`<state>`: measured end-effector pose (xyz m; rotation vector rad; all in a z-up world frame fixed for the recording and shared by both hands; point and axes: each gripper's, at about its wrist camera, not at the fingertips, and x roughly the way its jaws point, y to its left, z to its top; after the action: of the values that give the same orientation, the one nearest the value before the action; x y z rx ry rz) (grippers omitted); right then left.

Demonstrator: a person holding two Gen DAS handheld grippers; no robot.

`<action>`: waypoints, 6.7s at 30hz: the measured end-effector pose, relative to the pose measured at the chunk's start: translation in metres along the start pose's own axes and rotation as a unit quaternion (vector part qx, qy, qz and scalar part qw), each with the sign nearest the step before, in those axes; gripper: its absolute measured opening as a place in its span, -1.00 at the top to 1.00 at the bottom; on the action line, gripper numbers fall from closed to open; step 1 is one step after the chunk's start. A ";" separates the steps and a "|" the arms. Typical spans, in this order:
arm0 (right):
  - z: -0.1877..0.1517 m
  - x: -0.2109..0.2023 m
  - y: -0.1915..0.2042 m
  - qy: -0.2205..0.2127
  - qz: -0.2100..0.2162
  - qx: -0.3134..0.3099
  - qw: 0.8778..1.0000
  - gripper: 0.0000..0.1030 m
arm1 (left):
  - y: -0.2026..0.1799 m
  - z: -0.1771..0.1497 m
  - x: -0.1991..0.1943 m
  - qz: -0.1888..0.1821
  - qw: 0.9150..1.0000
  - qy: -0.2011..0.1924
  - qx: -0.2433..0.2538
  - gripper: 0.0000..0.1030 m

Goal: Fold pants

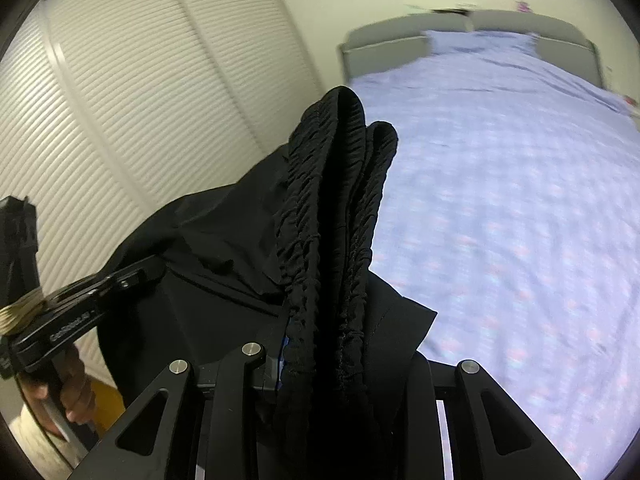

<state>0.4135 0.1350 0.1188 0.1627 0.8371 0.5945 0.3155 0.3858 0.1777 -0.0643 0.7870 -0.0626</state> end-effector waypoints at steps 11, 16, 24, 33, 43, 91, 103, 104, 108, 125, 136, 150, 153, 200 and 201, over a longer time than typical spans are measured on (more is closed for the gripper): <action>0.006 0.122 0.098 0.078 0.065 -0.010 0.995 0.48 | 0.158 -0.006 0.049 0.021 0.993 0.096 -0.062 0.81; -0.029 0.167 0.105 0.149 0.063 0.027 0.986 0.48 | 0.188 -0.049 0.095 0.034 0.984 0.159 -0.079 0.81; -0.074 0.201 0.100 0.197 0.068 0.048 0.977 0.47 | 0.221 -0.098 0.099 -0.012 0.973 0.178 -0.149 0.59; -0.060 0.214 0.103 0.207 0.060 0.033 0.976 0.47 | 0.264 -0.114 0.114 -0.093 0.934 0.122 -0.323 0.02; -0.061 0.209 0.122 0.188 0.065 0.001 0.980 0.47 | 0.268 -0.087 0.106 -0.109 0.934 0.058 -0.334 0.73; -0.064 0.202 0.137 0.214 0.060 -0.032 0.974 0.04 | 0.279 -0.149 0.046 0.048 0.961 0.148 -0.228 -0.47; -0.010 0.145 0.103 0.061 -0.062 -0.010 0.996 -0.27 | 0.262 -0.083 0.092 0.018 0.975 0.099 -0.198 -0.42; -0.003 0.140 0.095 0.034 -0.048 -0.010 0.998 -0.27 | 0.256 -0.080 0.091 0.021 0.978 0.097 -0.185 -0.42; 0.013 0.169 0.081 0.076 0.032 -0.034 0.996 -0.27 | 0.255 -0.078 0.085 0.025 0.979 0.079 -0.185 -0.42; -0.007 0.215 0.102 0.137 0.013 -0.125 0.983 0.09 | 0.286 -0.141 0.135 -0.091 0.927 0.167 -0.323 -0.40; -0.012 0.218 0.105 0.142 -0.011 -0.148 0.979 0.10 | 0.290 -0.128 0.145 -0.185 0.879 0.092 -0.429 -0.37; -0.004 0.221 0.105 0.136 -0.001 -0.150 0.979 0.23 | 0.292 -0.109 0.127 -0.142 0.931 0.045 -0.334 0.05; -0.004 0.223 0.113 0.135 -0.009 -0.160 0.978 0.23 | 0.298 -0.114 0.149 -0.135 0.919 0.062 -0.367 -0.04; -0.007 0.220 0.099 0.112 0.022 -0.046 0.992 0.65 | 0.264 -0.091 0.135 0.024 0.969 0.022 -0.246 0.64; -0.004 0.215 0.099 0.095 0.018 -0.056 0.994 0.73 | 0.262 -0.094 0.124 0.018 0.970 -0.003 -0.241 0.63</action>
<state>0.4794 0.3359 0.0130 0.0188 0.9841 0.6975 0.3450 0.6332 0.0031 -0.5110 0.7824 0.1655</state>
